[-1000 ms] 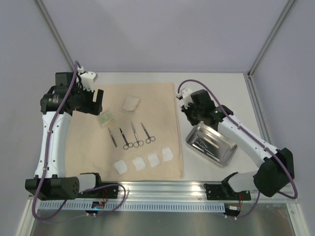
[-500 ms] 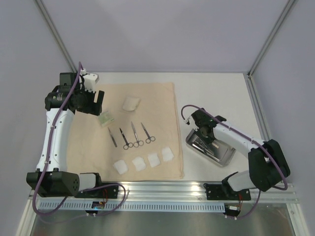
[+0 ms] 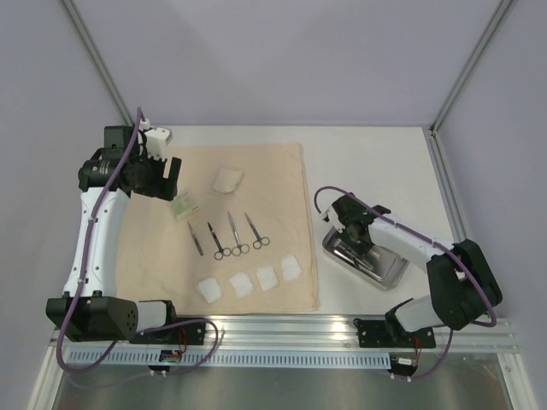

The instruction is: Prepare the surgical pack

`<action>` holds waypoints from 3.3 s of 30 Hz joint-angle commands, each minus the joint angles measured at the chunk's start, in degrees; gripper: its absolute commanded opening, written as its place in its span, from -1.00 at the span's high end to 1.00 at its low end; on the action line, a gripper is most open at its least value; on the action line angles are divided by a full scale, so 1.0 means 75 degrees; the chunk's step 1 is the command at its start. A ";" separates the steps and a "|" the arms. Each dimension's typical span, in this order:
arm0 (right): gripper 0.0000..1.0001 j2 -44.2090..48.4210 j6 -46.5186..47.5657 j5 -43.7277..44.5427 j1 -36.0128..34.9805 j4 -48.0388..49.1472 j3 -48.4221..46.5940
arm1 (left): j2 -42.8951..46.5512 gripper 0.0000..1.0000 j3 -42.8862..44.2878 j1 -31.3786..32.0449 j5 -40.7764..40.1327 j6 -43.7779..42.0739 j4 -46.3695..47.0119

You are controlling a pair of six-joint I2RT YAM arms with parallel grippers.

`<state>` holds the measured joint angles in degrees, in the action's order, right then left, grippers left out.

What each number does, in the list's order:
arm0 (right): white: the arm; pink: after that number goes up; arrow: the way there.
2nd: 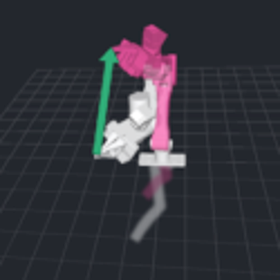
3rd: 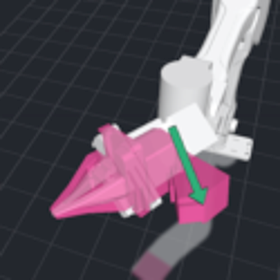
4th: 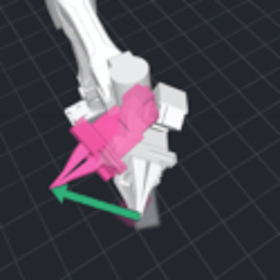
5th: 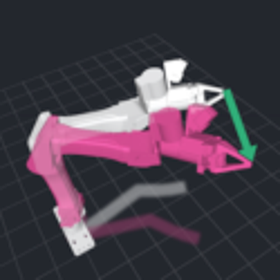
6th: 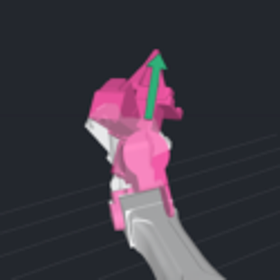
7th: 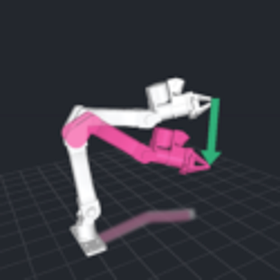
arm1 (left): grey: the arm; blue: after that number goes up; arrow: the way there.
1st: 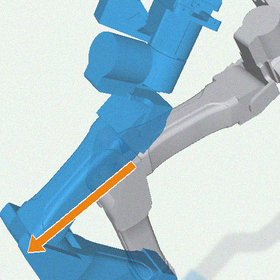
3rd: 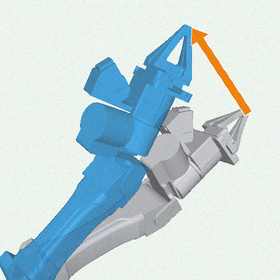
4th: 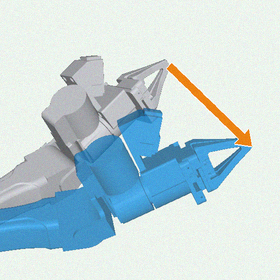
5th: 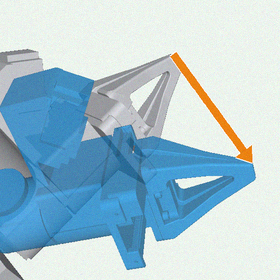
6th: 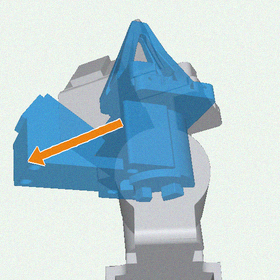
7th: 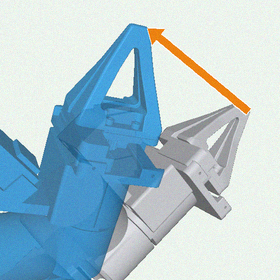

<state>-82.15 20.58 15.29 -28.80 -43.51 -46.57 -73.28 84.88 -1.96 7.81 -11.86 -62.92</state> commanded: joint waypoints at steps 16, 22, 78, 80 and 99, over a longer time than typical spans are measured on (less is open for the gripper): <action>0.99 -0.0613 -0.0248 0.0153 0.0008 0.0304 -0.0084 | 0.0032 -0.73 -0.0126 -0.0009 0.0036 -0.0024 0.0115; 0.86 -0.0671 -0.0294 0.0329 0.0019 0.0422 -0.0049 | 0.0032 -0.73 -0.0126 -0.0009 0.0013 -0.0024 0.0104; 0.50 0.1133 -0.2228 0.0669 -0.0637 0.0023 -0.1643 | -0.1738 -0.77 -0.3453 0.1456 -0.1476 0.1754 0.2503; 0.50 0.1109 -0.2263 0.0669 -0.0649 0.0000 -0.1631 | -0.1691 -0.74 -0.3653 0.1456 -0.1417 0.2153 0.2739; 0.52 0.0864 -0.2170 0.0715 -0.0649 -0.0129 -0.1643 | -0.3472 -0.22 -0.3536 0.1456 -0.1487 0.3069 0.3209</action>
<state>-75.11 4.16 19.44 -33.36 -45.58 -58.85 -97.47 58.13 8.69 -2.24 9.52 -41.58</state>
